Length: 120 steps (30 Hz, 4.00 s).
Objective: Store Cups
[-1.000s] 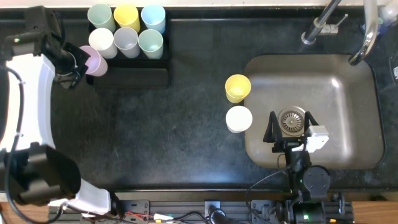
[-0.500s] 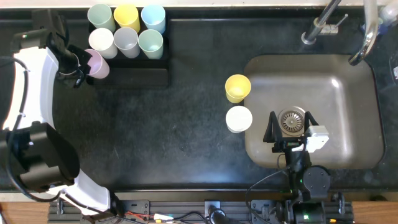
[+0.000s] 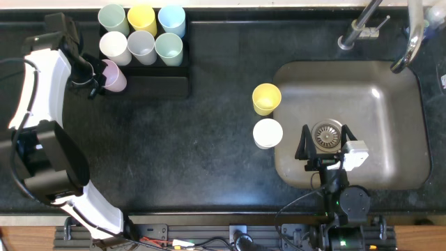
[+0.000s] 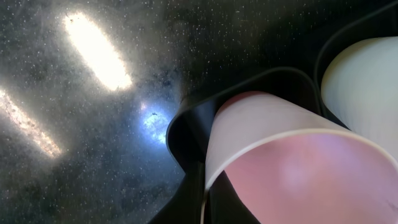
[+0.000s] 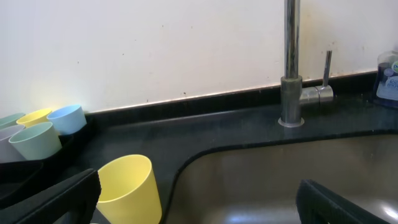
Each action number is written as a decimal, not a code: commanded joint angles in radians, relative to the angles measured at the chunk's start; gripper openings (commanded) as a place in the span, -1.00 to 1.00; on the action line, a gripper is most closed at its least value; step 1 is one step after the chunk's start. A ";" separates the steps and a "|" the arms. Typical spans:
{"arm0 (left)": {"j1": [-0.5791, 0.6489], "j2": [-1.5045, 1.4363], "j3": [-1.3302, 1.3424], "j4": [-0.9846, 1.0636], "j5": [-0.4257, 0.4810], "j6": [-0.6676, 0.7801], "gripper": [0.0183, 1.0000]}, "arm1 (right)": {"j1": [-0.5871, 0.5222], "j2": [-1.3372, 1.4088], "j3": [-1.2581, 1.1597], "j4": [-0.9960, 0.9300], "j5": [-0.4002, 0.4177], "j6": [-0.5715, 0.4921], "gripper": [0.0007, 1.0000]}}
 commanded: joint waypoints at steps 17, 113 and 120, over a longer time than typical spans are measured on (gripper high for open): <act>-0.033 -0.093 0.008 -0.016 0.013 -0.018 0.99 | -0.006 -0.007 -0.013 0.006 -0.007 0.001 1.00; -0.226 -0.045 0.165 -0.206 -0.020 -0.184 -0.93 | -0.006 -0.007 -0.013 0.006 -0.007 0.001 1.00; -0.226 0.011 0.165 -0.206 -0.021 -0.202 -0.92 | -0.006 -0.007 -0.013 0.006 -0.007 0.001 1.00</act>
